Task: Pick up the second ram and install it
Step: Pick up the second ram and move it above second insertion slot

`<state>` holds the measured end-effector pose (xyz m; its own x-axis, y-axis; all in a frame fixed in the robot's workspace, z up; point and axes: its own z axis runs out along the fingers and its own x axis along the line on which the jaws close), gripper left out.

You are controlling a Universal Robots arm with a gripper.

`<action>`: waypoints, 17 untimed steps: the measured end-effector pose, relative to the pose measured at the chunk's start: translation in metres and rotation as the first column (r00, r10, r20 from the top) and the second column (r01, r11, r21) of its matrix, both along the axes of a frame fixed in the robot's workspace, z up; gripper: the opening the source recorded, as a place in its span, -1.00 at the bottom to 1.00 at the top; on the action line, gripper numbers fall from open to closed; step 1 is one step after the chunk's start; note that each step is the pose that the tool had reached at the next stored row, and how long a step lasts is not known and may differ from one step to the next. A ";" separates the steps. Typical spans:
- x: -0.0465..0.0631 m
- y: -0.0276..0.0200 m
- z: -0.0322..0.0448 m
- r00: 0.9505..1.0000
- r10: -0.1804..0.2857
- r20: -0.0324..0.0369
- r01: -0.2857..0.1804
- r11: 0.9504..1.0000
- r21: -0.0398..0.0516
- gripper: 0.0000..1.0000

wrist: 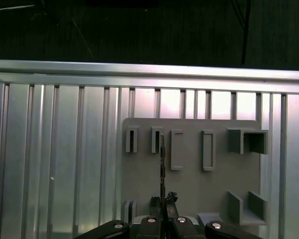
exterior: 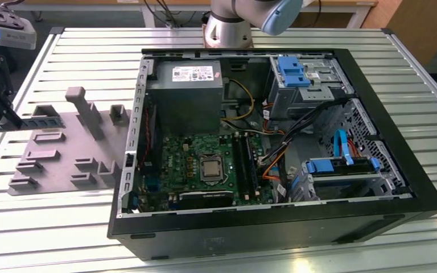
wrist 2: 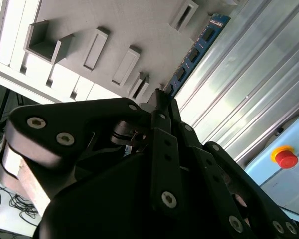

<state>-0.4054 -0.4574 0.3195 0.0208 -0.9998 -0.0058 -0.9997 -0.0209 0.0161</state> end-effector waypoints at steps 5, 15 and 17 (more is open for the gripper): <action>0.000 0.0000 0.0046 1.000 0.000 0.000 0.000 1.000 0.000 -0.72; 0.000 0.0000 0.0135 1.000 0.000 0.000 0.000 1.000 0.000 -0.72; 0.000 0.0000 0.0148 1.000 0.000 0.000 0.000 1.000 0.000 -0.72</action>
<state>-0.4054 -0.4574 0.3343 0.0208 -0.9998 -0.0059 -0.9997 -0.0209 0.0158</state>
